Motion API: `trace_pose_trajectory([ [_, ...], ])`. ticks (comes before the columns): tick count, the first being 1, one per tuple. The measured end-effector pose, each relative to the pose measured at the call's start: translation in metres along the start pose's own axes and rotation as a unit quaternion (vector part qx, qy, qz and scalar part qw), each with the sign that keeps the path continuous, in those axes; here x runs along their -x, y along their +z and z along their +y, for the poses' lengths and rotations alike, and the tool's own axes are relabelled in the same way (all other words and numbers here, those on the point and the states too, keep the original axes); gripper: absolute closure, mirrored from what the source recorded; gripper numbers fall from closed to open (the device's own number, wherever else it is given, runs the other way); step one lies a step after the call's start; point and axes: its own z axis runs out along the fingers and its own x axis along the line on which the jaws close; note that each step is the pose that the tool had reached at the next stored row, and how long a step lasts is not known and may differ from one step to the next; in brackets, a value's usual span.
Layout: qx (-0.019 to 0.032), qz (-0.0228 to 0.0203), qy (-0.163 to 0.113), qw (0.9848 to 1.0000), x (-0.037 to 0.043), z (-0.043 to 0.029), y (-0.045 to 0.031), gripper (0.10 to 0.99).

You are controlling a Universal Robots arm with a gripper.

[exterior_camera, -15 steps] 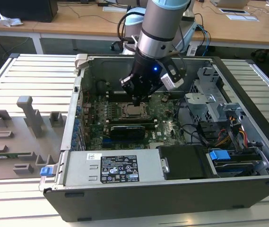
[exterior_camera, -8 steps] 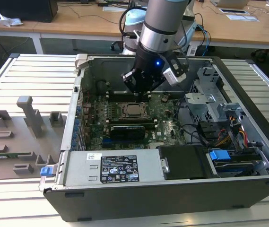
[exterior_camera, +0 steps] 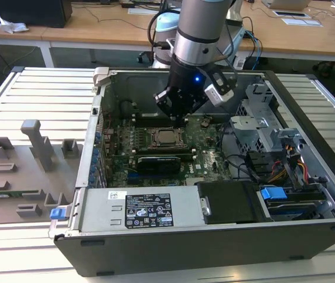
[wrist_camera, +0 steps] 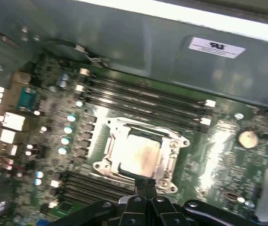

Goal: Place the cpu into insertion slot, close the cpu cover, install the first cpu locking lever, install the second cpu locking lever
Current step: 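Install the second cpu locking lever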

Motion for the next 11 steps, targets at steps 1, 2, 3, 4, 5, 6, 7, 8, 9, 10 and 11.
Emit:
trace_pose_trajectory([
  [1,-0.0031,-0.0112,0.0,0.9999,-0.0001,0.0,0.0001,0.98],
  [2,-0.0051,-0.0185,0.0,0.9998,-0.0002,0.0001,0.0001,0.98],
  [3,-0.0065,-0.0238,-0.001,0.9997,-0.0002,0.0001,0.0002,0.98],
  [4,-0.0077,-0.0282,-0.001,0.9996,-0.0002,0.0001,0.0002,0.98],
  [5,-0.0086,-0.0312,-0.001,0.9995,-0.0002,0.0,0.0002,0.98],
  [6,-0.01,-0.0366,-0.001,0.9993,-0.0002,0.0001,0.0002,0.98],
  [7,-0.01,-0.0367,-0.001,0.9993,-0.0025,0.0007,0.0004,0.98],
  [8,-0.0101,-0.0366,-0.001,0.9993,-0.0069,0.0019,0.0007,0.98],
  [9,-0.0101,-0.0367,-0.001,0.9993,-0.0115,0.0032,0.0011,0.98],
  [10,-0.0101,-0.0367,-0.001,0.9993,-0.0133,0.0036,0.0013,0.98],
  [11,-0.0101,-0.0366,-0.001,0.9993,-0.0143,0.0039,0.0013,0.98],
])
